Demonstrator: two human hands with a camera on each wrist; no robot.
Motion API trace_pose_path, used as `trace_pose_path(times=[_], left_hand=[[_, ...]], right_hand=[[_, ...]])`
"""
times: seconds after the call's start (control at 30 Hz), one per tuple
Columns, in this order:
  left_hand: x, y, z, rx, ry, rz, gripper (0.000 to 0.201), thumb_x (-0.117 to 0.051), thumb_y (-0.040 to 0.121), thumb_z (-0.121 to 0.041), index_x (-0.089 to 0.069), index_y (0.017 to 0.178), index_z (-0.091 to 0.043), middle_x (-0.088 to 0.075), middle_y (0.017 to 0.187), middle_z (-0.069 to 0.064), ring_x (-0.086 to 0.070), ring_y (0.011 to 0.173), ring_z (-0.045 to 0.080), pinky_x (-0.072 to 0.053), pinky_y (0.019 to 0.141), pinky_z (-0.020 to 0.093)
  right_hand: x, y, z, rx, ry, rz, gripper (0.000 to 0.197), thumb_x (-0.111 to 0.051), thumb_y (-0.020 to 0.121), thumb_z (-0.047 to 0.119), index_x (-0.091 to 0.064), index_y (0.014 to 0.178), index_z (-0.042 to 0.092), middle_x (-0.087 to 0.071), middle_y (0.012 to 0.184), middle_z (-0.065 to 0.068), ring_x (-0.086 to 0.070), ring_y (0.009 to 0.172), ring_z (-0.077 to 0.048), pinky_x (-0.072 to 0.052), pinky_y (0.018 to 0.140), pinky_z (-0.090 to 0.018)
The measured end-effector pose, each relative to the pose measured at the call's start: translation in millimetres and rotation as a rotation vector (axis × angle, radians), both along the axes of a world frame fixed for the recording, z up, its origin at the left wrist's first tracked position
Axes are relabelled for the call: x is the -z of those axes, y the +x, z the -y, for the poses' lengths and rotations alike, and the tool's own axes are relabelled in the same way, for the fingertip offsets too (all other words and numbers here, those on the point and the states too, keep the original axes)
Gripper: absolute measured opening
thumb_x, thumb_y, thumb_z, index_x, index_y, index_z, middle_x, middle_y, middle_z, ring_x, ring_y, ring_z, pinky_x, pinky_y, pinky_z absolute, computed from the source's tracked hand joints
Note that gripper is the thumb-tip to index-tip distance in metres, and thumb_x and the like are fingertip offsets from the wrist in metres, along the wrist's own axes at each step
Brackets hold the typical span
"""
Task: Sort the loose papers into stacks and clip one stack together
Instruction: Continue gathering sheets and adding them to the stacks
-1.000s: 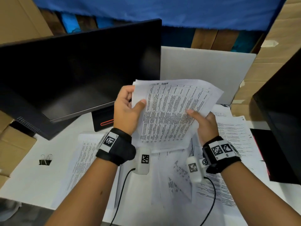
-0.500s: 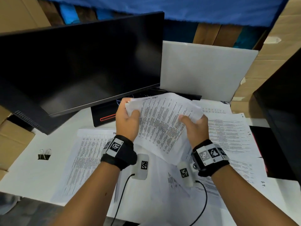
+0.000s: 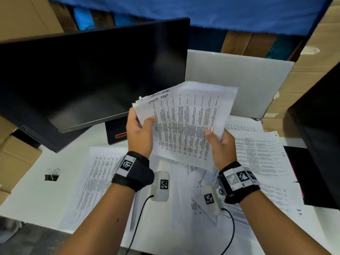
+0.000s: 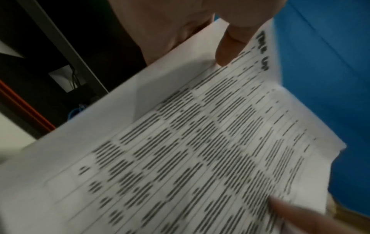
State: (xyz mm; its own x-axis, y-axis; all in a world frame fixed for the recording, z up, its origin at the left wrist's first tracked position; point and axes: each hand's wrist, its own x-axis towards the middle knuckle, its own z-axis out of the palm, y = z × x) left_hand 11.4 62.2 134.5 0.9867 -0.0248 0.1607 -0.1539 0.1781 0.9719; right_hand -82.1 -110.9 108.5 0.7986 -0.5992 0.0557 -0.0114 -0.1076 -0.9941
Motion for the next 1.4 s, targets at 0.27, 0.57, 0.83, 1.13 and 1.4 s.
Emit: trace_pose_path(times=[0.27, 0.57, 0.83, 1.13, 1.4], left_hand=[[-9.8, -12.4, 6.5, 0.101, -0.014, 0.098, 0.036, -0.045, 0.096, 0.002, -0.054, 0.111, -0.03, -0.064, 0.109, -0.008, -0.062, 0.1, -0.002, -0.049, 0.082, 0.015], [62.0, -34.0, 2.8, 0.105, 0.095, -0.219, 0.037, -0.045, 0.092, 0.004, -0.056, 0.103, -0.031, -0.065, 0.1, -0.009, -0.062, 0.094, 0.009, -0.048, 0.073, 0.012], [64.8, -30.0, 6.3, 0.085, 0.129, -0.245, 0.032, -0.047, 0.089, 0.001, -0.057, 0.115, -0.014, -0.067, 0.102, -0.003, -0.064, 0.089, 0.003, -0.053, 0.079, 0.018], [75.8, -31.1, 5.1, 0.075, 0.129, -0.357, 0.027, -0.048, 0.09, 0.0, -0.063, 0.111, -0.009, -0.069, 0.099, -0.001, -0.064, 0.091, 0.009, -0.049, 0.068, 0.01], [73.8, -38.0, 7.2, 0.071, 0.094, -0.406, 0.031, -0.046, 0.089, 0.001, -0.064, 0.109, -0.014, -0.068, 0.101, -0.002, -0.062, 0.093, 0.01, -0.044, 0.072, 0.019]], right_hand=[[-30.8, 3.2, 0.2, 0.104, 0.094, 0.252, 0.024, -0.059, 0.083, 0.012, -0.072, 0.09, 0.032, -0.073, 0.097, 0.008, -0.067, 0.101, -0.017, -0.053, 0.088, -0.034], [18.3, -16.2, -1.8, 0.092, 0.078, -0.12, 0.013, -0.06, 0.076, 0.006, -0.062, 0.074, 0.019, -0.061, 0.069, -0.003, -0.056, 0.067, -0.023, -0.049, 0.064, -0.037], [18.0, -16.2, 3.6, 0.106, 0.086, -0.113, 0.019, -0.055, 0.079, -0.004, -0.062, 0.08, 0.014, -0.057, 0.069, -0.005, -0.054, 0.064, -0.021, -0.048, 0.061, -0.034], [28.5, -17.0, -1.0, 0.145, 0.149, -0.196, 0.01, -0.055, 0.078, -0.002, -0.049, 0.073, -0.008, -0.051, 0.072, -0.009, -0.048, 0.068, -0.022, -0.04, 0.067, -0.035], [26.0, -20.0, -6.9, 0.174, 0.227, -0.221, 0.03, -0.052, 0.08, -0.007, -0.053, 0.068, 0.02, -0.054, 0.07, -0.003, -0.054, 0.072, -0.025, -0.047, 0.071, -0.04]])
